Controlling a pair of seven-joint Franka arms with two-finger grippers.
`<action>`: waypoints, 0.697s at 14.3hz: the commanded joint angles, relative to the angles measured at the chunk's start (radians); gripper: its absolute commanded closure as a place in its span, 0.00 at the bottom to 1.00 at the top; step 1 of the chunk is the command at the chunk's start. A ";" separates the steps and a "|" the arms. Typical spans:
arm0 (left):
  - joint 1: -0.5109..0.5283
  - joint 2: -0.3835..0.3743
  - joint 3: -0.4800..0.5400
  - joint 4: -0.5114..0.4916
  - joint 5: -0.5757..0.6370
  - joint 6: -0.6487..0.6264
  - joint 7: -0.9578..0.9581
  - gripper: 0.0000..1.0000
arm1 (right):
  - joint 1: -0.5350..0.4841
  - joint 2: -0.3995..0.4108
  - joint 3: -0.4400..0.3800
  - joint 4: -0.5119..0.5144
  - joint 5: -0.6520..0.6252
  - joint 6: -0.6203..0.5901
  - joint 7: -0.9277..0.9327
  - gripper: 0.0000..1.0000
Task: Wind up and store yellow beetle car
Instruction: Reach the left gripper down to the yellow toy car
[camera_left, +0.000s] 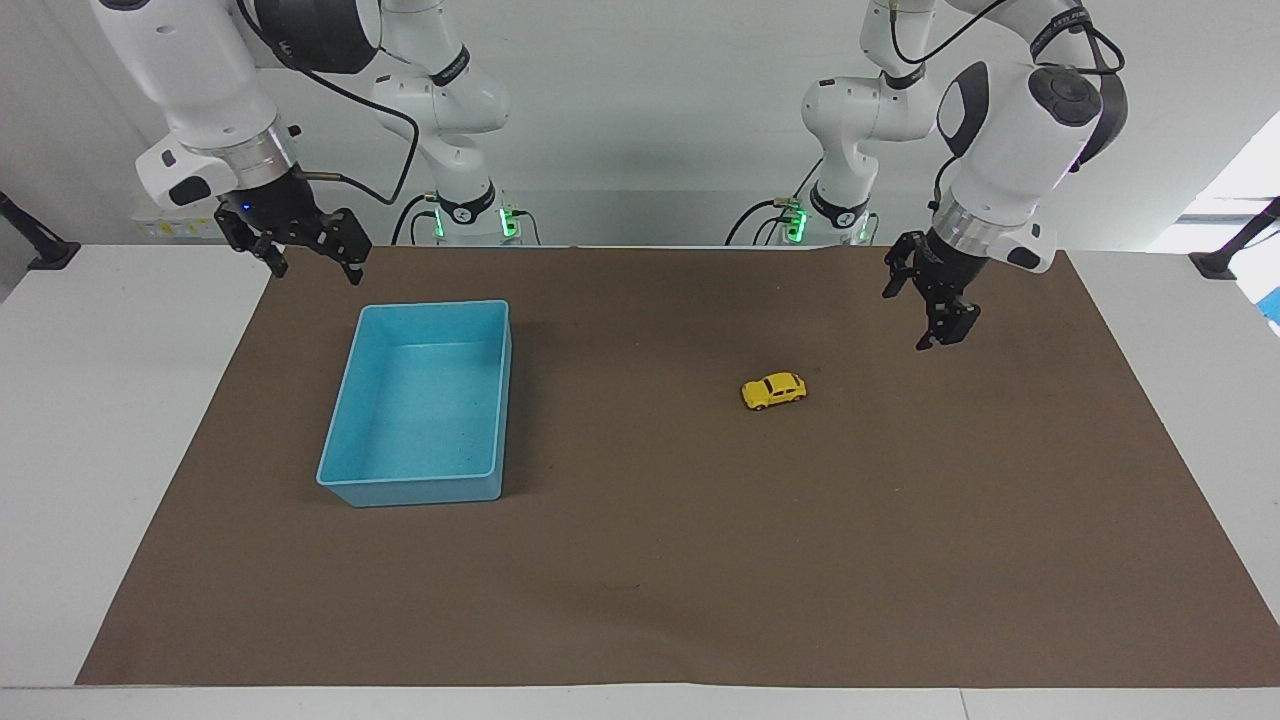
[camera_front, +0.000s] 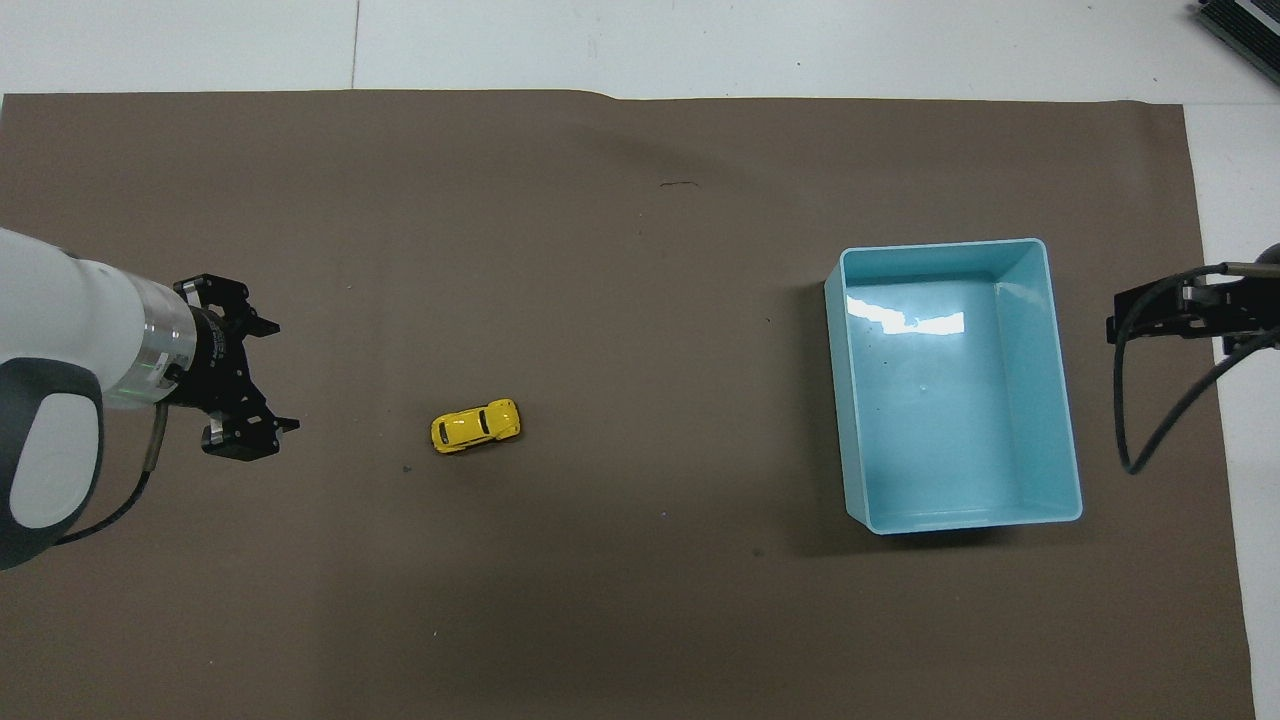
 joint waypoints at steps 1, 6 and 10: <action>-0.072 0.005 0.014 -0.074 -0.017 0.087 -0.057 0.00 | -0.012 -0.018 0.010 -0.021 0.005 0.018 -0.020 0.00; -0.196 0.129 0.015 -0.128 -0.017 0.233 -0.174 0.00 | -0.012 -0.018 0.010 -0.021 0.005 0.018 -0.020 0.00; -0.238 0.192 0.015 -0.166 -0.017 0.359 -0.278 0.00 | -0.012 -0.018 0.010 -0.021 0.005 0.018 -0.018 0.00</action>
